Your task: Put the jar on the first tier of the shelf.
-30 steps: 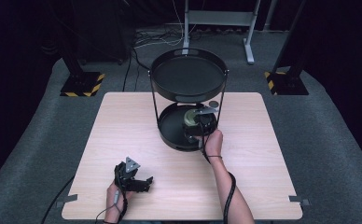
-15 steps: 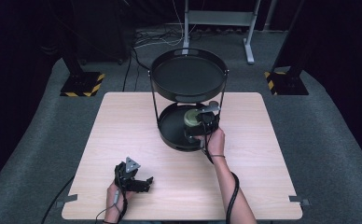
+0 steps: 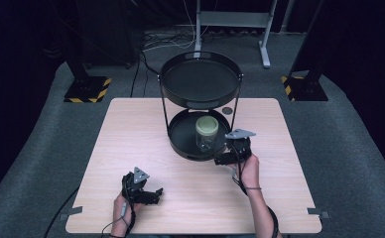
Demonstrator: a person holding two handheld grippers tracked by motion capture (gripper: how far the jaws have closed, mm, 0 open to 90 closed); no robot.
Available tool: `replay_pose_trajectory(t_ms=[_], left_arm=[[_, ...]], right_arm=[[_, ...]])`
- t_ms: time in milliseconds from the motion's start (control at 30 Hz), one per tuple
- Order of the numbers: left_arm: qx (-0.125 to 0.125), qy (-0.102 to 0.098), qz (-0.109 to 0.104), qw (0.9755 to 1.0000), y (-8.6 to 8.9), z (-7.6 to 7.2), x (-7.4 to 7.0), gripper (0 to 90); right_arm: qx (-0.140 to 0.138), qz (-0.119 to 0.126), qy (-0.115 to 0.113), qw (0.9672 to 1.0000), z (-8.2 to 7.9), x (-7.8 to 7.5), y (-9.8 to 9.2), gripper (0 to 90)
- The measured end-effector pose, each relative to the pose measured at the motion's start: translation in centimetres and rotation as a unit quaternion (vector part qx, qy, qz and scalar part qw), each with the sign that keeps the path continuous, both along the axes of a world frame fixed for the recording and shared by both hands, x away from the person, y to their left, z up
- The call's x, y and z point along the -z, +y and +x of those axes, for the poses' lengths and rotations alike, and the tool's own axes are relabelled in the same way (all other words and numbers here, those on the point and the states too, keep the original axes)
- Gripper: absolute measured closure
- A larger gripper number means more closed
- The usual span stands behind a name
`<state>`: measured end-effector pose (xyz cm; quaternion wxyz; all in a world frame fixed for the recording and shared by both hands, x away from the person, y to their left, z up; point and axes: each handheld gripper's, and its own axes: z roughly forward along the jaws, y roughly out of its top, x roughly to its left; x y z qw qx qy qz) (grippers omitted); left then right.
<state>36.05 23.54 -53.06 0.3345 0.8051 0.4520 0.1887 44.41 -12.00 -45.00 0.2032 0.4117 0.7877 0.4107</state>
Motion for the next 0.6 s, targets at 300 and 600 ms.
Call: replay_pose_trajectory(t_ms=[300, 600], left_arm=[[0.000, 0.000, 0.000, 1.0000, 0.0, 0.0, 0.0, 0.6], [0.000, 0.000, 0.000, 1.0000, 0.0, 0.0, 0.0, 0.6]], right_arm=[[0.042, 0.026, 0.012, 0.9987, -4.8, 2.8, -5.3, 0.0], [0.070, 0.050, 0.025, 0.9960, -8.5, 6.2, -8.7, 0.0]])
